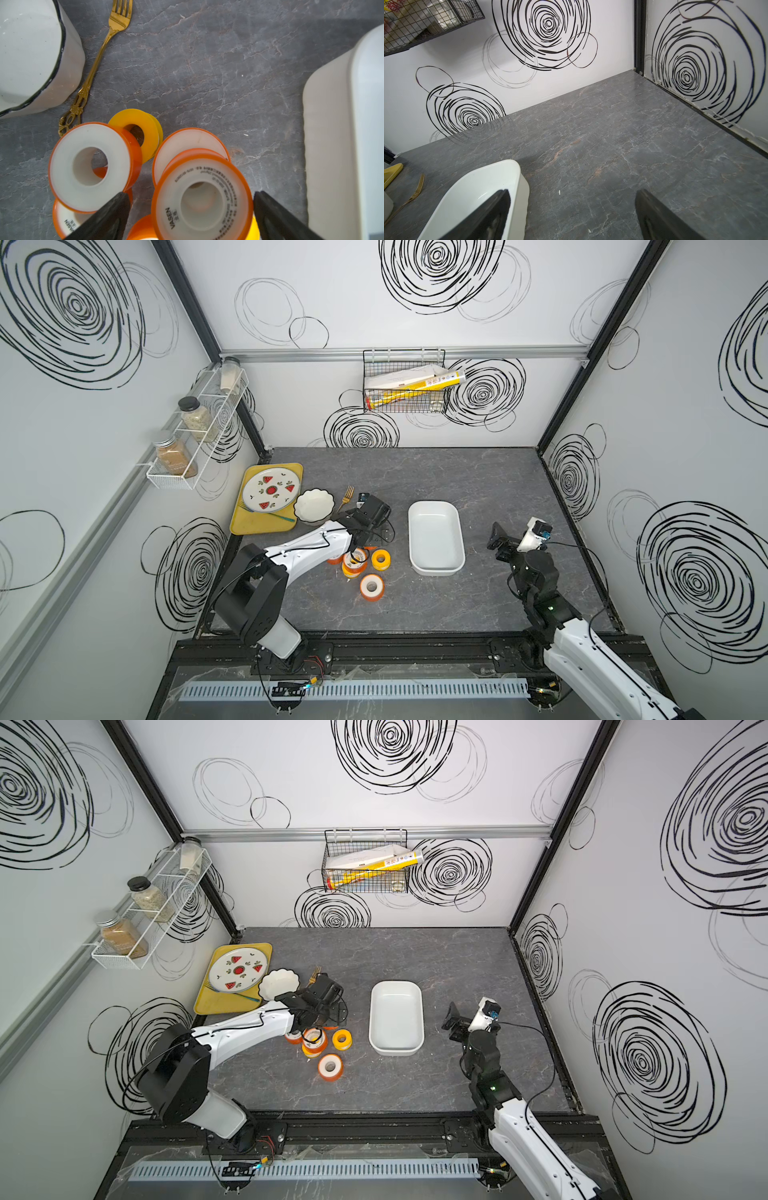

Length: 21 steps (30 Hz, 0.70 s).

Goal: Put the sealing tape into the storage box
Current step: Pick up the sealing tape at the center of the board.

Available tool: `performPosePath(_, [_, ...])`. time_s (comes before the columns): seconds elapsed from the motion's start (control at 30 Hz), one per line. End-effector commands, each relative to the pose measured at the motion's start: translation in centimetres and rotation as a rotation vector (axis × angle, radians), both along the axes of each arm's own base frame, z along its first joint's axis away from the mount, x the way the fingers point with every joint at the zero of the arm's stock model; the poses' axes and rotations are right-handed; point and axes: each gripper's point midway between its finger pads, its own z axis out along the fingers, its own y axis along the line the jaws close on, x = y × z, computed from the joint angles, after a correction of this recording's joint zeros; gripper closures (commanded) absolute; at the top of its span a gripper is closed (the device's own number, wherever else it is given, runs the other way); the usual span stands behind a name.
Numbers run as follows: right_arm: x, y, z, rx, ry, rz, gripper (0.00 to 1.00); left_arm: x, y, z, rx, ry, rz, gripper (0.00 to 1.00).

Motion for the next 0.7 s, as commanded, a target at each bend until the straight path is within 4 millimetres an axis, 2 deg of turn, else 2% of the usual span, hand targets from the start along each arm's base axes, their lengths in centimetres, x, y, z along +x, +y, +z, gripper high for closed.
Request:
performPosePath(0.0, [0.2, -0.2, 0.9, 0.011, -0.017, -0.015, 0.01, 0.9, -0.9, 0.4, -0.005, -0.032, -0.019, 0.01])
performPosePath(0.13, [0.2, -0.2, 0.8, 0.009, -0.013, -0.016, 0.01, 0.9, -0.7, -0.3, 0.012, -0.025, -0.013, 0.01])
performPosePath(0.3, [0.2, -0.2, 0.9, 0.01, -0.015, -0.017, 0.02, 1.0, -0.6, -0.8, 0.028, -0.019, -0.008, 0.07])
performPosePath(0.67, [0.2, -0.3, 0.7, 0.01, -0.006, -0.027, 0.02, 0.9, -0.4, -1.3, 0.045, -0.005, -0.01, 0.29])
